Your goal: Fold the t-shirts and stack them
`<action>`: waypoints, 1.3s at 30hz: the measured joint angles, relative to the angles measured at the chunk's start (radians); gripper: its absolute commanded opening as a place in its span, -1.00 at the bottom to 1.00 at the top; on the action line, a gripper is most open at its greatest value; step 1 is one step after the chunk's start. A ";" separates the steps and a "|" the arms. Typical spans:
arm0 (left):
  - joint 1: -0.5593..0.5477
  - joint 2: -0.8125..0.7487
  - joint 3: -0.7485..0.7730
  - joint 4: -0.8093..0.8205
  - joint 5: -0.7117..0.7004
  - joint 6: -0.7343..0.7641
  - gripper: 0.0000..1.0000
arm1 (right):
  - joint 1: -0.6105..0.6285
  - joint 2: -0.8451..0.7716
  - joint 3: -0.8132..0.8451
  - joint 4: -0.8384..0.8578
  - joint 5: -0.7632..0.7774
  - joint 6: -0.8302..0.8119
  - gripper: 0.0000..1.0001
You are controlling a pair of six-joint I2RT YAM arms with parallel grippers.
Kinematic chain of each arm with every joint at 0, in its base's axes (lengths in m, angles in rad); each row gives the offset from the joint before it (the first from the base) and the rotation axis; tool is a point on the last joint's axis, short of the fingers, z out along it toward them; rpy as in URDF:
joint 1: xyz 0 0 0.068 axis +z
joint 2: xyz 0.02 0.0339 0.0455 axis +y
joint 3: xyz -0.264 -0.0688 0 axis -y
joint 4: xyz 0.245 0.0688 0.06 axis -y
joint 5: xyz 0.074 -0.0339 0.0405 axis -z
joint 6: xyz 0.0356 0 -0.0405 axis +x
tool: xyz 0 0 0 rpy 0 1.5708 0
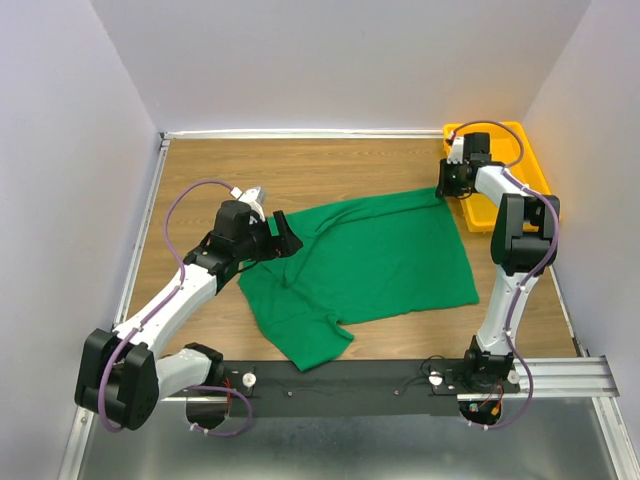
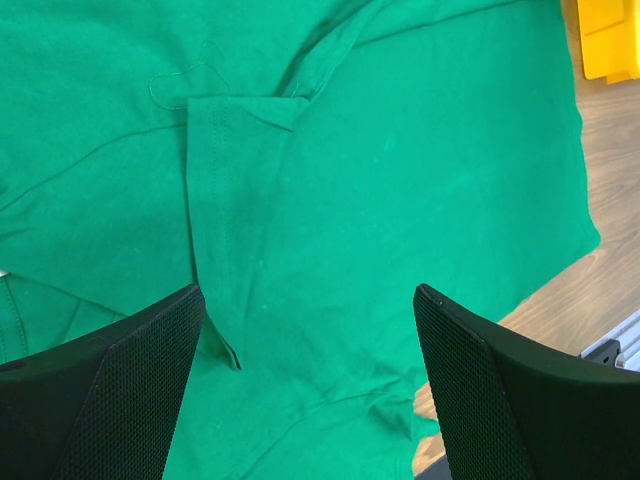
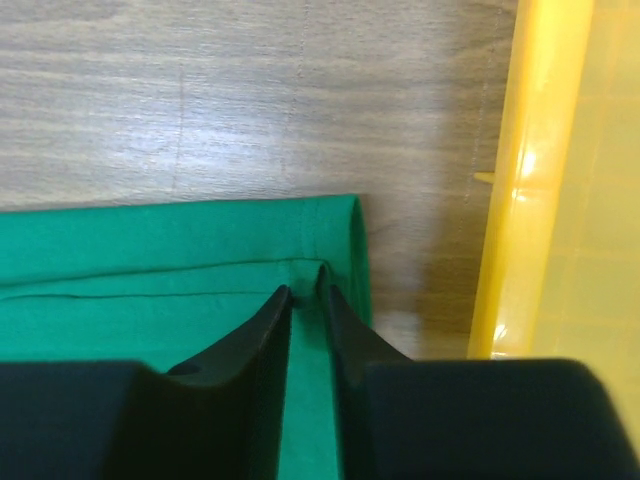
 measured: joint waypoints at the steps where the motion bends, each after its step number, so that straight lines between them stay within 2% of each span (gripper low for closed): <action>1: 0.000 0.002 0.000 0.000 0.000 0.000 0.86 | 0.001 0.000 0.000 0.000 -0.001 -0.005 -0.64; 7: 0.000 0.004 0.000 0.000 0.000 0.000 0.85 | 0.003 0.000 0.000 -0.002 -0.002 -0.019 -0.99; 15: 0.000 0.004 0.000 0.000 0.000 0.000 0.85 | 0.003 -0.020 -0.022 -0.002 -0.001 -0.048 -0.99; 28: 0.000 0.005 0.000 0.004 0.000 0.008 0.85 | 0.003 -0.187 -0.180 0.009 0.021 -0.113 -0.98; 30: 0.003 0.005 0.000 0.005 0.001 0.010 0.85 | 0.003 -0.200 -0.209 0.013 0.038 -0.126 -0.91; 35: 0.004 0.006 0.000 0.005 0.000 0.020 0.85 | 0.003 -0.209 -0.284 0.035 0.097 -0.169 -0.30; 36: 0.004 0.008 0.000 0.005 0.000 0.023 0.85 | 0.002 -0.210 -0.299 0.038 0.116 -0.178 -0.08; 39: 0.005 0.013 0.000 0.005 0.000 0.029 0.86 | 0.002 -0.211 -0.321 0.046 0.134 -0.194 0.13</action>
